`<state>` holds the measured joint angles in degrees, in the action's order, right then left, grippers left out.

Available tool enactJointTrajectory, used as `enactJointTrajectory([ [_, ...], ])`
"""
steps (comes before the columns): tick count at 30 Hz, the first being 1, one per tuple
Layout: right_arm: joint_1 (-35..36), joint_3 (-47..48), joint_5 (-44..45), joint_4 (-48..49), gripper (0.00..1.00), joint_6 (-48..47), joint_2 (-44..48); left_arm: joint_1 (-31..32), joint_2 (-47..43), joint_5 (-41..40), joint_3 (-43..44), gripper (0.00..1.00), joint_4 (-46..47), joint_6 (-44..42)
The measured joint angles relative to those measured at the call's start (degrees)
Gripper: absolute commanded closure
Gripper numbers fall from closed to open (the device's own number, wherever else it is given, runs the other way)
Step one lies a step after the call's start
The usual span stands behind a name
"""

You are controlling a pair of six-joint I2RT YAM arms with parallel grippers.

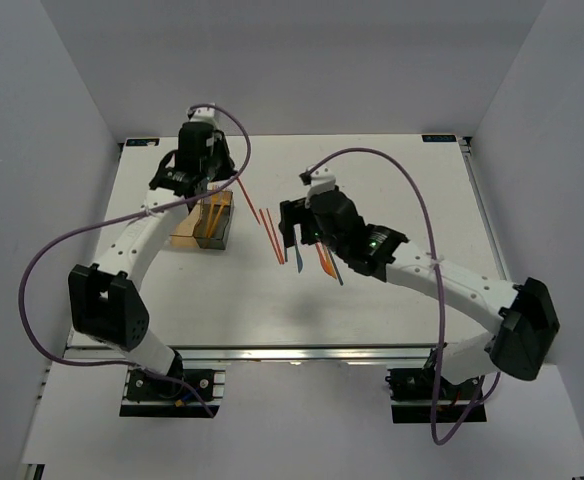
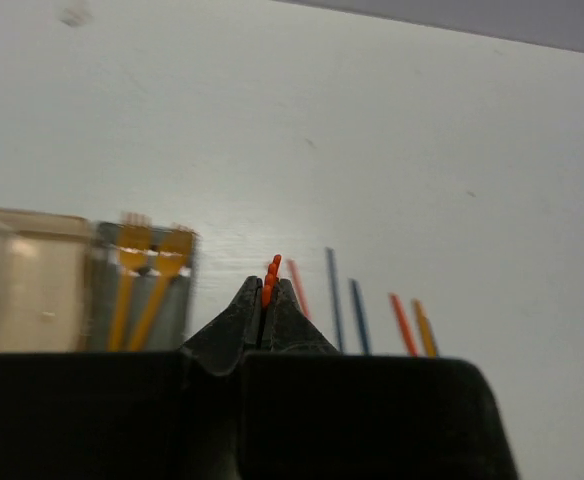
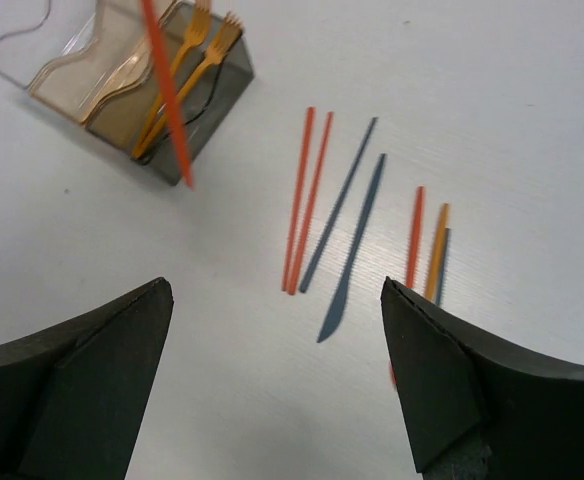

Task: Sort the eating utensils into containers

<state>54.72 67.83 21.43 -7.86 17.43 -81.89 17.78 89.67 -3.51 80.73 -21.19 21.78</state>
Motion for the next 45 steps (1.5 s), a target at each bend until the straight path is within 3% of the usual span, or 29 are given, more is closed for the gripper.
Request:
enactJointTrajectory([
  [6,-5.3,-7.2,1.5,-0.9,0.11,0.4,9.2,-0.5,6.9,-16.5,9.4,1.0,-5.4,-11.0],
  [14,-9.9,-15.2,1.6,-2.9,0.11,0.5,16.2,-0.7,12.0,-25.8,4.8,1.0,0.2,-19.7],
  [25,-10.5,-16.2,0.9,-2.9,0.11,0.2,16.6,-0.7,11.5,-28.5,-4.3,1.0,11.5,-23.3],
  [31,-10.6,-16.3,0.8,-2.8,0.11,0.2,15.6,-0.7,11.4,-27.3,-6.4,0.89,14.1,-23.1],
  [45,-11.6,-17.8,-0.6,-2.3,0.11,0.5,14.4,0.6,13.0,-25.0,-6.9,0.94,13.7,-26.3],
])
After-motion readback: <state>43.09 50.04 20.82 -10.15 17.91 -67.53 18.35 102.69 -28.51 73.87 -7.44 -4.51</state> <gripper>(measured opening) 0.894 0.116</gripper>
